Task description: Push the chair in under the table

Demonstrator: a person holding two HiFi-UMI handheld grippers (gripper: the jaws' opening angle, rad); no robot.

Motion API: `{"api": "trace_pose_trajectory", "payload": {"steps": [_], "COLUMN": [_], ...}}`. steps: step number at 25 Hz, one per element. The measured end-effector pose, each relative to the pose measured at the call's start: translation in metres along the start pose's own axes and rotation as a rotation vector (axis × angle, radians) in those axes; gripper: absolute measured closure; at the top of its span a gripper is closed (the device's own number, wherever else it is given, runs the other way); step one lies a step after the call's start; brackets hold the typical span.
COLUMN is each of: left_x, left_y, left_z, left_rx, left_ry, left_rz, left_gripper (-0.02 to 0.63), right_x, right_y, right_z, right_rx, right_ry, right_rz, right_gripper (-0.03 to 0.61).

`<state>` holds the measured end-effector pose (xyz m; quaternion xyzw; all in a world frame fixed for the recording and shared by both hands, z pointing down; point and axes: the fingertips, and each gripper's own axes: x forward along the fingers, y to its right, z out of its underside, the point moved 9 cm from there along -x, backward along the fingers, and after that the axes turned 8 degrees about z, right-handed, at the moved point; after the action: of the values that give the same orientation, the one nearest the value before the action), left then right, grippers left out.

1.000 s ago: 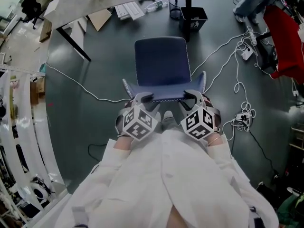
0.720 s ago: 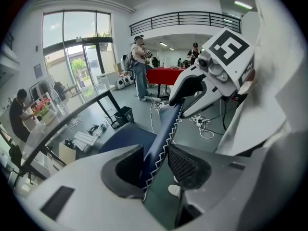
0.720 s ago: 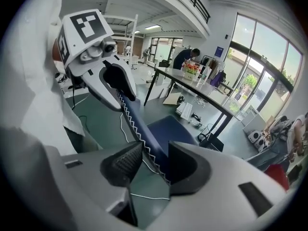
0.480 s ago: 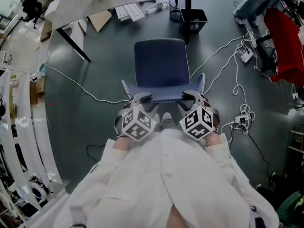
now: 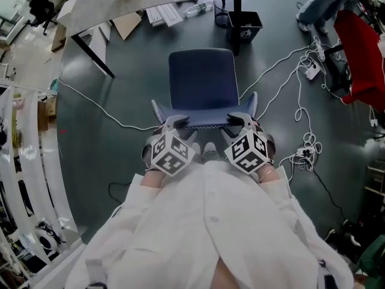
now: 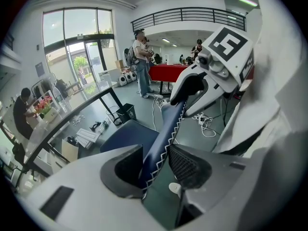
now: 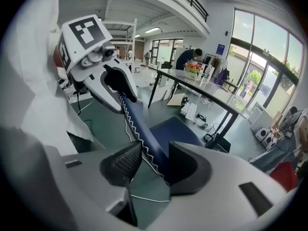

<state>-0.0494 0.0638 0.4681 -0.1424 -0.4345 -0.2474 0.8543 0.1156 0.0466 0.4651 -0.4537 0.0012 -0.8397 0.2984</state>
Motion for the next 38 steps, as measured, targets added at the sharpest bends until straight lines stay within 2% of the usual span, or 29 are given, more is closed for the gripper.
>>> {"api": "trace_pose_trajectory", "payload": {"steps": [14,22,26,38], "left_x": [0.002,0.003,0.010,0.025], "left_y": [0.003,0.003,-0.009,-0.068], "left_z": [-0.002,-0.004,-0.009,-0.033], "left_rx": [-0.009,-0.005,0.017,0.006], "left_ry": [-0.004,-0.010,0.005,0.002], "left_rz": [-0.056,-0.053,-0.090,-0.101], "left_gripper": [0.437,0.433,0.434,0.434], "right_x": [0.000,-0.001,0.009,0.046], "right_y": [0.002,0.003,0.016,0.063], "right_z": [0.002,0.003,-0.001,-0.026], "right_rx": [-0.038,-0.044,-0.049,-0.059], "right_ry": [0.029,0.029,0.026,0.040], "right_rz": [0.000,-0.002,0.021,0.048], "right_gripper": [0.396,0.396,0.396,0.394]}}
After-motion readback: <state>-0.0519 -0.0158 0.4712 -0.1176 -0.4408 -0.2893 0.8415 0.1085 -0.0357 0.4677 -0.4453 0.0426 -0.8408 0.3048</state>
